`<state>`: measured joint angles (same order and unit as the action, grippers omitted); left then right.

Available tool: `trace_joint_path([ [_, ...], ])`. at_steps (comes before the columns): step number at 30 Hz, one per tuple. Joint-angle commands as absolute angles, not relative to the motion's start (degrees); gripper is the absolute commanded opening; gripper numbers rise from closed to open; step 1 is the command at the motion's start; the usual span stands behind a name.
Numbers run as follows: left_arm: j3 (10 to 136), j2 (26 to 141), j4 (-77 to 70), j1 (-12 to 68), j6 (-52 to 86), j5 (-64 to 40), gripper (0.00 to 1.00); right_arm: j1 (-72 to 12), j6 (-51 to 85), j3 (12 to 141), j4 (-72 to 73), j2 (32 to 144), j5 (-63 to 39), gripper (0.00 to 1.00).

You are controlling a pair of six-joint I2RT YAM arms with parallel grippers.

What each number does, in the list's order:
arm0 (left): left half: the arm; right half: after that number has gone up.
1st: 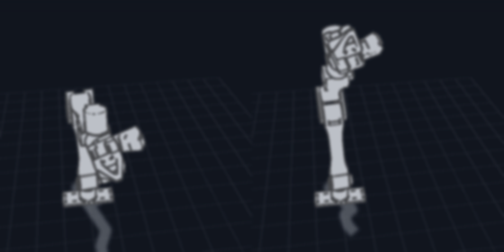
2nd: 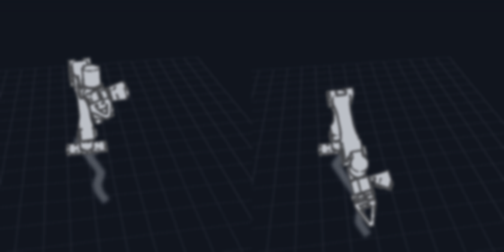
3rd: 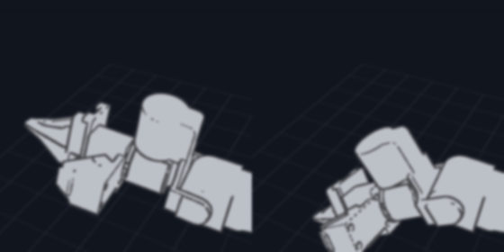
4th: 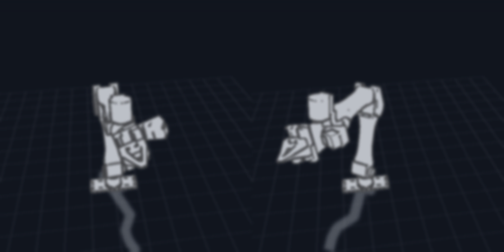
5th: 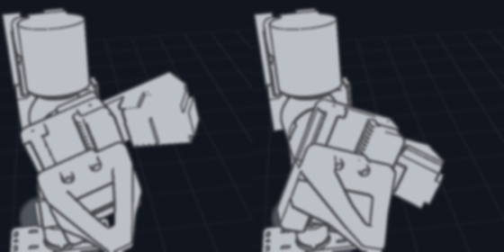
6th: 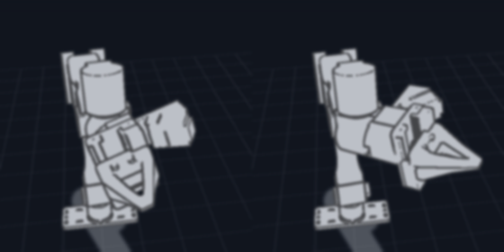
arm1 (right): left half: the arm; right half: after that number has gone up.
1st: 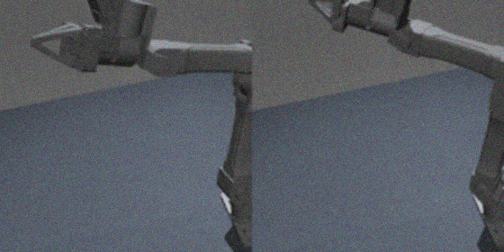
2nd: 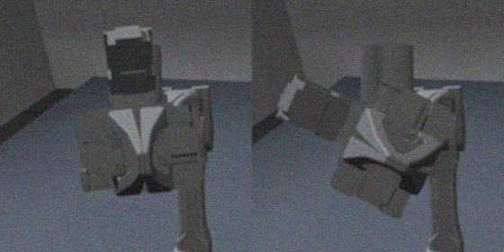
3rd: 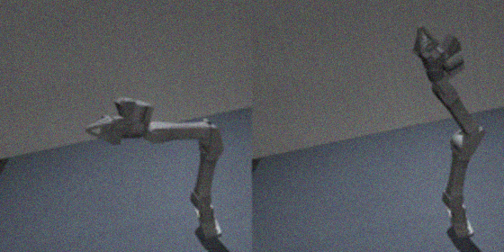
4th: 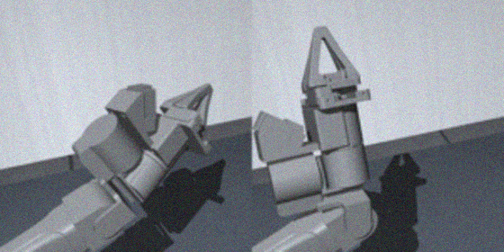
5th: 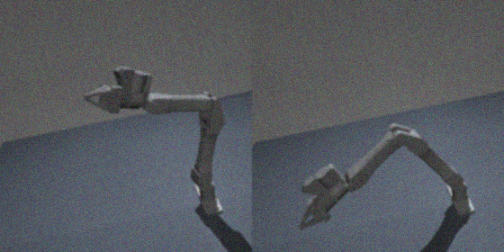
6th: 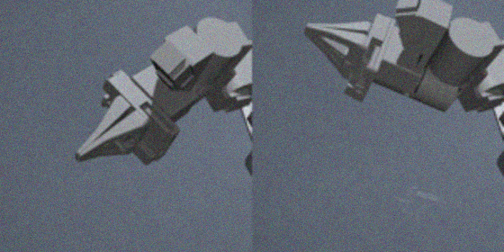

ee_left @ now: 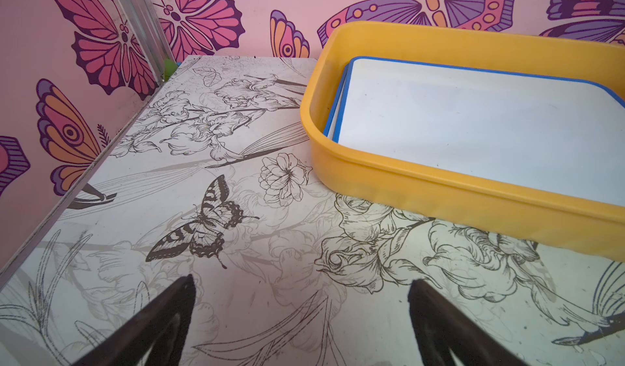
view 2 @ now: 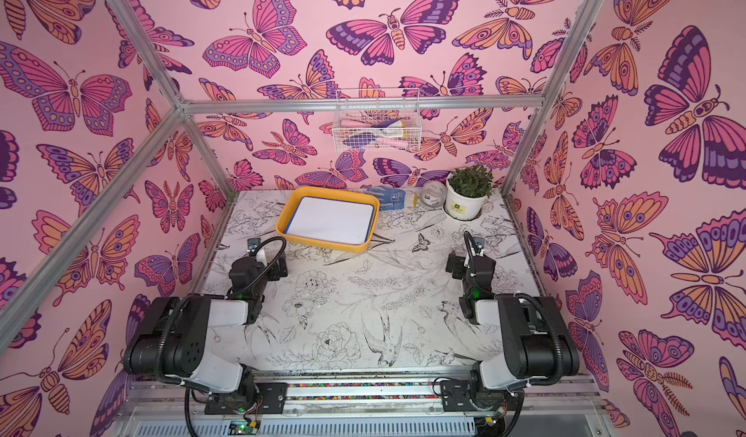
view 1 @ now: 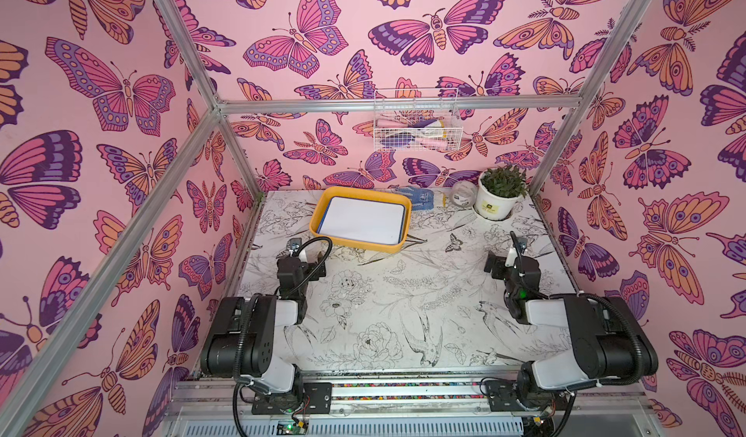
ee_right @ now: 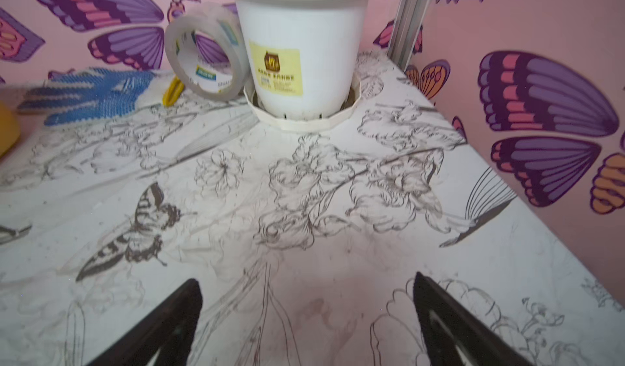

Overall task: Put the whiteboard into the storage box
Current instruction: Reset both arms

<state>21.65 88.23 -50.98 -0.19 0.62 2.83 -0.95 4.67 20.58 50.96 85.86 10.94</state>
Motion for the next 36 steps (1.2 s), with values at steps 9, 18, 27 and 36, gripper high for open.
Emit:
trace_joint_path([
  [9,21.09,88.79,-52.38,-0.09,0.1,3.17,1.0,-1.32,5.5,21.8,48.47,86.04,13.59,1.0],
  [18,21.09,88.77,-52.38,-0.1,0.15,3.16,1.0,-1.33,5.62,22.71,47.26,86.63,13.66,1.0],
  [27,21.09,88.8,-52.38,-0.05,0.11,3.16,0.99,-1.32,5.41,21.95,48.25,86.04,13.45,1.0],
  [36,21.09,88.77,-52.38,-0.09,0.17,3.16,0.99,-1.32,5.44,21.48,48.81,85.78,13.4,1.0],
])
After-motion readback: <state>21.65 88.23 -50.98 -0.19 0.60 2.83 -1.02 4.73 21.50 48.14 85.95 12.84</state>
